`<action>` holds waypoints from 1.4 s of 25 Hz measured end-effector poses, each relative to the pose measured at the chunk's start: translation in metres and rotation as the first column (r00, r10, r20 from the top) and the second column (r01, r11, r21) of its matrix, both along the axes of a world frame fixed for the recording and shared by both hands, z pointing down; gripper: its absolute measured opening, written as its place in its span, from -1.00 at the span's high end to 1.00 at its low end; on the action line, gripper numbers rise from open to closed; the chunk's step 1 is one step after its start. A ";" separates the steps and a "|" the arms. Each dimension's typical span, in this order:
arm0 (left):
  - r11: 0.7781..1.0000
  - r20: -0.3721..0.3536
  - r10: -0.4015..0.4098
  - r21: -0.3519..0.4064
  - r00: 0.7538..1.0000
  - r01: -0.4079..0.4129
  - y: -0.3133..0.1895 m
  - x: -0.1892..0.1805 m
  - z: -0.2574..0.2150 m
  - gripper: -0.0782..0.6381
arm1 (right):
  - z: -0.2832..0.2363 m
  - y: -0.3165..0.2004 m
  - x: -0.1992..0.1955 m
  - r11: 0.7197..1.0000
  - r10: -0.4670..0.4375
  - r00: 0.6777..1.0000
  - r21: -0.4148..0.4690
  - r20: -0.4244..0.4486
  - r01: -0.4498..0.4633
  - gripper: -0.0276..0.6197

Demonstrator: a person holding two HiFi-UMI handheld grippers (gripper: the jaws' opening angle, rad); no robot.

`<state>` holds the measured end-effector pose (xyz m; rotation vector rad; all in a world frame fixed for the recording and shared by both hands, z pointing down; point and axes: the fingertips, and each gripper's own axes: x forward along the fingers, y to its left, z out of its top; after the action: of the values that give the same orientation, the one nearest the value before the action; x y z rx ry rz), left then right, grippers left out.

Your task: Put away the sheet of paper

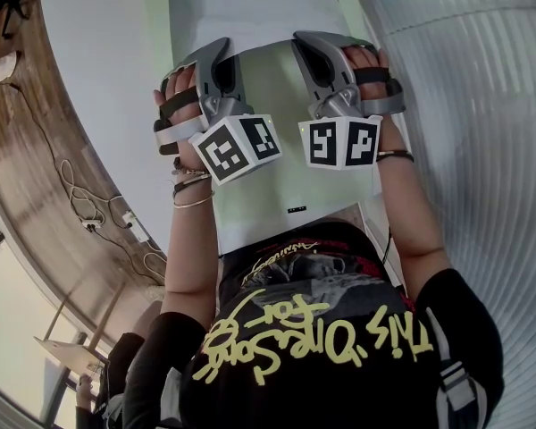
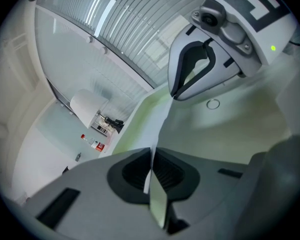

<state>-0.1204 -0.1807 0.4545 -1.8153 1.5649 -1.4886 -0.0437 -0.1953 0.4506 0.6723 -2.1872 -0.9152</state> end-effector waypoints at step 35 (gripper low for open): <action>0.997 0.151 0.000 -0.078 0.989 0.012 -0.036 -0.014 -0.003 0.76 | -0.003 -0.029 -0.014 0.999 -0.045 0.996 0.019 -0.076 0.047 0.89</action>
<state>-0.1345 -0.2167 0.4517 -1.6958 1.4599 -1.6704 -0.0575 -0.2243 0.4475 0.5902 -2.1364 -0.9730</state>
